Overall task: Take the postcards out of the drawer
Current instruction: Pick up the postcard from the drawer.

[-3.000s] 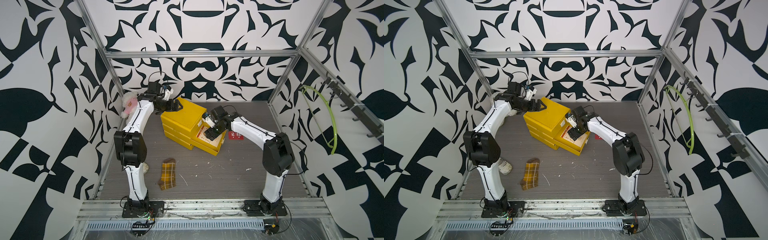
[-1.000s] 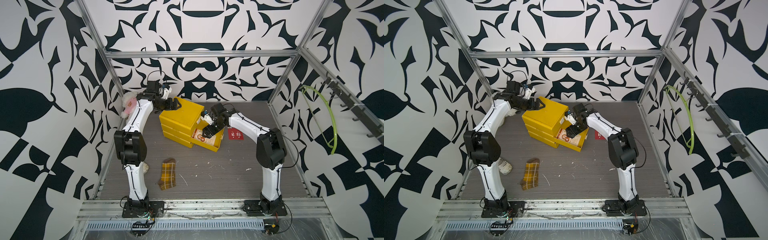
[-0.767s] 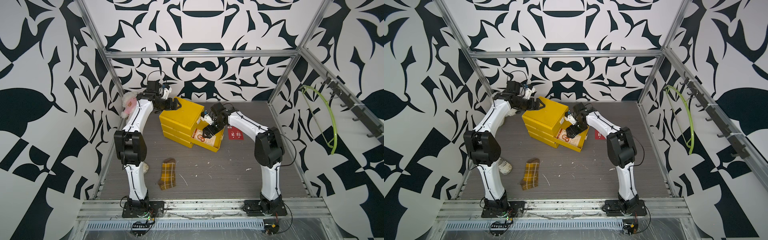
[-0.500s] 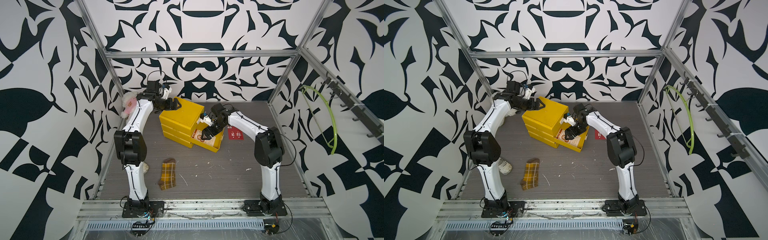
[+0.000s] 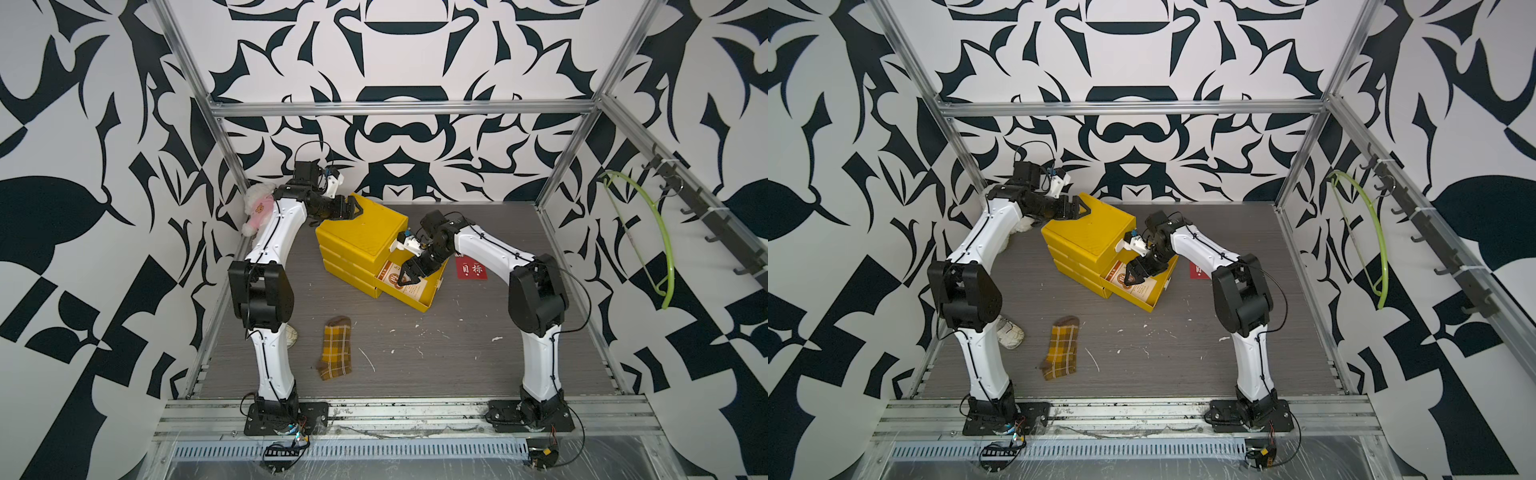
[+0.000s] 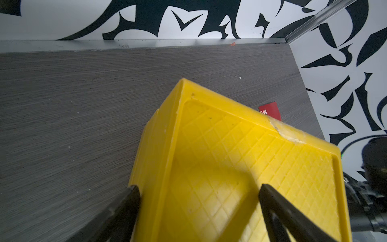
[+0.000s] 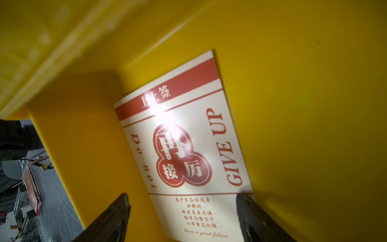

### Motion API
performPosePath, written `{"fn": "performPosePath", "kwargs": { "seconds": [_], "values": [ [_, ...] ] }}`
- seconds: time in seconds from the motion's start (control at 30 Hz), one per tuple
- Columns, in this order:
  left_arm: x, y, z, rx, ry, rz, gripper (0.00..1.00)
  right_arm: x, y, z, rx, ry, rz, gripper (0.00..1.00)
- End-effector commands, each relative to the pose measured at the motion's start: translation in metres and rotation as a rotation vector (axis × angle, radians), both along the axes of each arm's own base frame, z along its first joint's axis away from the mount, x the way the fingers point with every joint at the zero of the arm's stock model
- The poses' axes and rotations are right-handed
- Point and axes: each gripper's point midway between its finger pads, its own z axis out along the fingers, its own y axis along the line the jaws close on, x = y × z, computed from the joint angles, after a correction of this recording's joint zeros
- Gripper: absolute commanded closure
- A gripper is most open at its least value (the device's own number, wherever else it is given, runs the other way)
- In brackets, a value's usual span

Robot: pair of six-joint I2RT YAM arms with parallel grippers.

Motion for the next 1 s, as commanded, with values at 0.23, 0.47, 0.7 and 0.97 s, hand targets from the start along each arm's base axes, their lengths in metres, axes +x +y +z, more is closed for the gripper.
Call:
{"fn": "performPosePath", "kwargs": {
  "seconds": [0.23,0.47,0.7,0.97],
  "values": [
    [-0.012,-0.004,-0.041,0.041,0.136,-0.016,0.07,0.002,0.014,0.017,-0.044,-0.179,-0.034,0.21],
    [-0.012,-0.004,-0.044,0.041,0.143,-0.016,0.07,0.026,0.001,0.024,-0.117,-0.297,-0.123,0.21],
    [-0.012,-0.004,-0.043,0.042,0.142,-0.016,0.07,0.021,0.006,-0.001,-0.148,-0.251,-0.1,0.2],
    [-0.012,-0.003,-0.045,0.045,0.149,-0.009,0.07,-0.015,0.033,-0.007,-0.049,-0.131,-0.016,0.21]
  ]
}}
